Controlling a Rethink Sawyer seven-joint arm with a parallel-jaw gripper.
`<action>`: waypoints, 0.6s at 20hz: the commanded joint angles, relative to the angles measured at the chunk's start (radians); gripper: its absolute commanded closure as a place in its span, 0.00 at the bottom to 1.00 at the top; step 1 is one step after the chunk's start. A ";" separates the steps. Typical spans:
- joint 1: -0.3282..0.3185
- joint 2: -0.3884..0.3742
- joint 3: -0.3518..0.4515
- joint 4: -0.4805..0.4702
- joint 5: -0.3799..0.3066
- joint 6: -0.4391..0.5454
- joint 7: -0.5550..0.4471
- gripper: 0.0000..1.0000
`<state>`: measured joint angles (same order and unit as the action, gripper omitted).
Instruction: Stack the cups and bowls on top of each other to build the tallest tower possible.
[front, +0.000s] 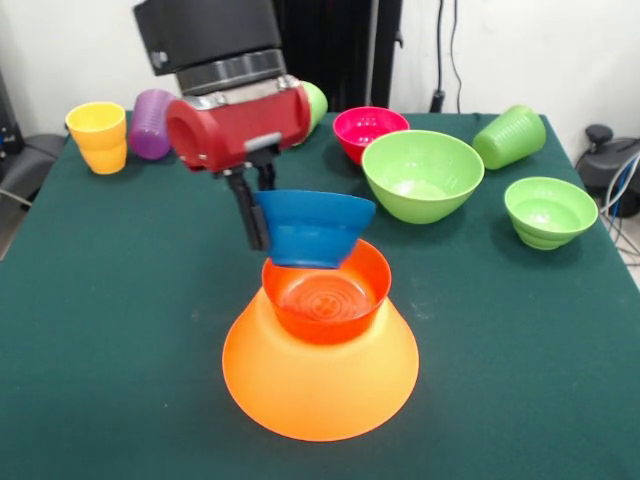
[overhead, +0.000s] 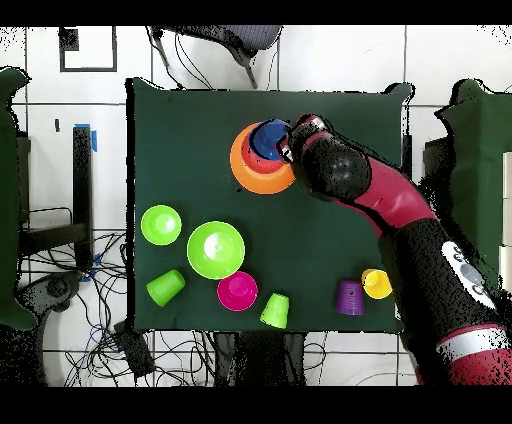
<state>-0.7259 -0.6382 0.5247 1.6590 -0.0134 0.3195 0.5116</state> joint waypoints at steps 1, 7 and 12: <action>0.088 0.021 -0.100 -0.032 -0.043 0.129 0.185 1.00; 0.103 0.015 -0.133 -0.025 -0.021 0.103 0.211 1.00; 0.112 0.017 -0.158 -0.027 -0.014 0.095 0.219 1.00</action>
<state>-0.6437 -0.6435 0.4433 1.6587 -0.0134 0.3195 0.5116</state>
